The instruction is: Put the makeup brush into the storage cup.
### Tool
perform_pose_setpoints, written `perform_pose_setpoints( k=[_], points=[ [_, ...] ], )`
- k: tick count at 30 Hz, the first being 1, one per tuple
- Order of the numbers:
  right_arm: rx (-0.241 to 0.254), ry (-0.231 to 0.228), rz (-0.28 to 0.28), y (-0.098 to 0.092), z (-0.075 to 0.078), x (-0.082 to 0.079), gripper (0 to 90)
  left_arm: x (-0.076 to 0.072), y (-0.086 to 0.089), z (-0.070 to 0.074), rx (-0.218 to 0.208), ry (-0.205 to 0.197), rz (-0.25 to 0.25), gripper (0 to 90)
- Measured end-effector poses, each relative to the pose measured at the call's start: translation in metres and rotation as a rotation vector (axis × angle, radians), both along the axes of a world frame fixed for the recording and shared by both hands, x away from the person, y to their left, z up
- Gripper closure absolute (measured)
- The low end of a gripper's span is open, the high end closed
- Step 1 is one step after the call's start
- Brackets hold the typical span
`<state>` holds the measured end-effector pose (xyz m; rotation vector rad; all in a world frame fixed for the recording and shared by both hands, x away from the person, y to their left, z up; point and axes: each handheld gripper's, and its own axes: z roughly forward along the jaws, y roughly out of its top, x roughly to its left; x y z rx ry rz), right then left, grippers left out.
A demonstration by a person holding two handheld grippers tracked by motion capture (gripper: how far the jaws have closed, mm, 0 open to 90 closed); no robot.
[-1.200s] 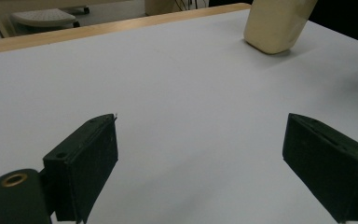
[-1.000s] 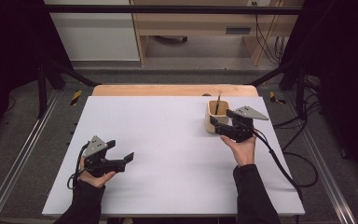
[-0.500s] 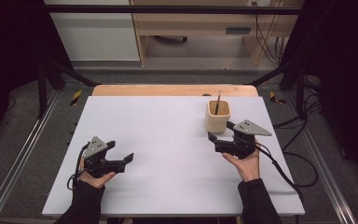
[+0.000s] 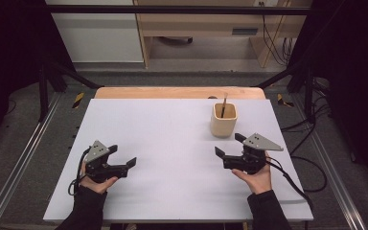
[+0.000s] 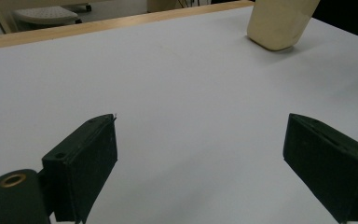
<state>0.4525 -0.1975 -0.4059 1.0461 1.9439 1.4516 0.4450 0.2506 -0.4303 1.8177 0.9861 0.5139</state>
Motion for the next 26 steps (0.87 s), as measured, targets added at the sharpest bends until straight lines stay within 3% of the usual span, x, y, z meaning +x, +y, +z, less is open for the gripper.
perform_pose_setpoints(
  k=[6, 26],
  points=[
    [0.005, -0.016, 0.008, -0.003, -0.002, -0.006, 8.9, -0.001, 0.001, 0.0, 0.0, -0.003, 0.0, 9.4],
    [0.011, 0.006, -0.009, -0.019, -0.014, -0.018, 8.3, -0.002, 0.004, 0.002, -0.009, -0.011, 0.012, 9.2]
  ],
)
